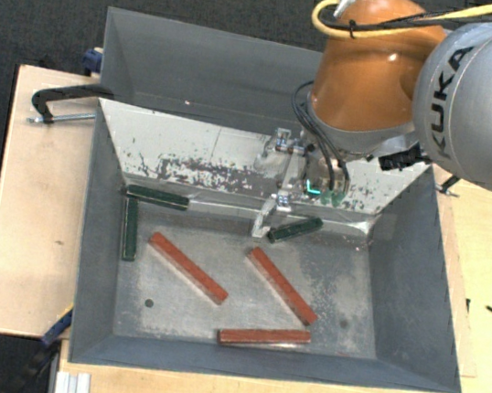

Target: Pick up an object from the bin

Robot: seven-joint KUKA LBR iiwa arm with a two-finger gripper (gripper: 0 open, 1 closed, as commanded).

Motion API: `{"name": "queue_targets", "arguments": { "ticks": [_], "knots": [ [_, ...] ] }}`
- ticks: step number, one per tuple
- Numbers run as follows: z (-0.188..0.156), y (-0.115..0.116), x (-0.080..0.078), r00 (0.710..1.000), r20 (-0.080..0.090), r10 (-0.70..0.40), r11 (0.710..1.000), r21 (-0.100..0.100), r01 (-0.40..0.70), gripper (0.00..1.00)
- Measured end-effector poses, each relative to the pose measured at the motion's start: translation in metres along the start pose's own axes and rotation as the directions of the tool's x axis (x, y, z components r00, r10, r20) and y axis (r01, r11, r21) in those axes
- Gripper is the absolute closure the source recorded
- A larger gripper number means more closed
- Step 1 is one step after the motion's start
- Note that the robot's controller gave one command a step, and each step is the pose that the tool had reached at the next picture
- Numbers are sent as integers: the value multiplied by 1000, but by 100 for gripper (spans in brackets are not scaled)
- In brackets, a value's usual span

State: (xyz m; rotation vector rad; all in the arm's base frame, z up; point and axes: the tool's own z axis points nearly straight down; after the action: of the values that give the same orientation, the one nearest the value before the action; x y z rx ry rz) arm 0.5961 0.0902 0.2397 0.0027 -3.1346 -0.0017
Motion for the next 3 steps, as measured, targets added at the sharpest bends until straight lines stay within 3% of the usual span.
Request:
{"name": "queue_targets", "arguments": {
  "ticks": [1,2,3],
  "knots": [
    [-5,0,-1,1000,9,1,1000,-1,-1,0],
    [136,-41,33,986,-1,165,986,1,-165,100],
    [131,-39,30,986,7,165,986,-2,-165,0]
  ]
}}
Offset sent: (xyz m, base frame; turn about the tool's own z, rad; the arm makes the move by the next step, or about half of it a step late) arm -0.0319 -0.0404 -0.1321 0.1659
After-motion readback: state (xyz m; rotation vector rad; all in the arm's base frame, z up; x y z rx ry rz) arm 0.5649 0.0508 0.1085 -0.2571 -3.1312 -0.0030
